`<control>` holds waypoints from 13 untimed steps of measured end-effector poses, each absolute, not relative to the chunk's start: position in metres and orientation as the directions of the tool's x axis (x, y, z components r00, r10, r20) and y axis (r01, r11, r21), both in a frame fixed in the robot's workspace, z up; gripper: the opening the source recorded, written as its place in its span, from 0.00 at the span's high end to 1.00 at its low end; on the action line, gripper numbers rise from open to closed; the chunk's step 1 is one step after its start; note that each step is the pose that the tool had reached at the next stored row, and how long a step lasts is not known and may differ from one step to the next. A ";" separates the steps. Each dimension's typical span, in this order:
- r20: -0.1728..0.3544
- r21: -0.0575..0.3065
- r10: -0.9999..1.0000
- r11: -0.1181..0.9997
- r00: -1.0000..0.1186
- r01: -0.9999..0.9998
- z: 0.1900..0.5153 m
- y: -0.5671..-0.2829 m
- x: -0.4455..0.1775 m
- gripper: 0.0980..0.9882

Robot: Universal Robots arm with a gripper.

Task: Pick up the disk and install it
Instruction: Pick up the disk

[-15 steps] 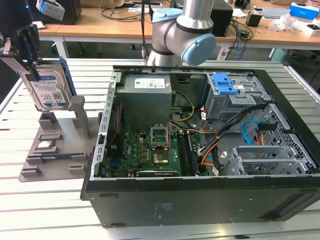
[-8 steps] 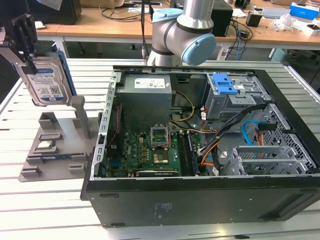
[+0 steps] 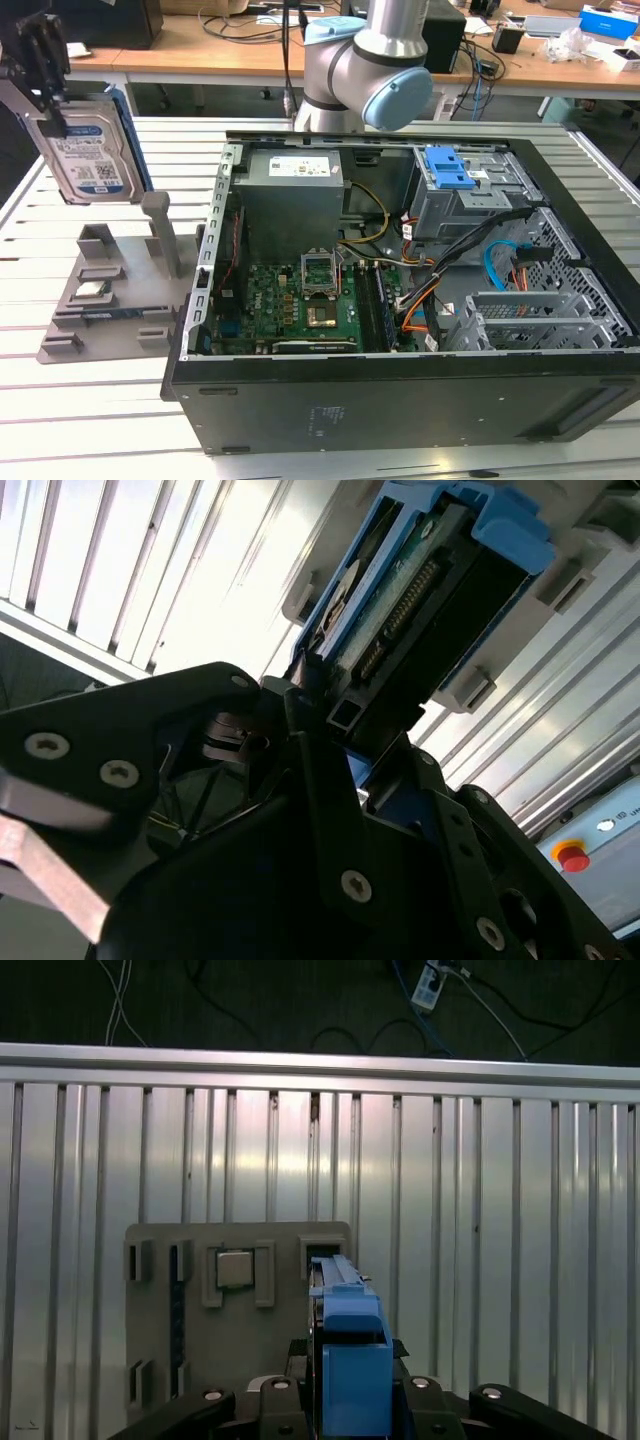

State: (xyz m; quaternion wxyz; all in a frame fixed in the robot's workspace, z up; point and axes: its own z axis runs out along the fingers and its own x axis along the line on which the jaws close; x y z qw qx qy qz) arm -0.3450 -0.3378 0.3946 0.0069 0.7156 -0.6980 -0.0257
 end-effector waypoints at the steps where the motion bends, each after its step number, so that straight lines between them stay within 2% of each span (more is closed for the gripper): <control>1: -0.027 0.046 -0.999 -0.026 0.024 -0.999 0.397 -0.338 -0.345 0.70; 13: -0.027 0.047 -0.999 -0.026 0.024 -0.999 0.425 -0.338 -0.345 0.70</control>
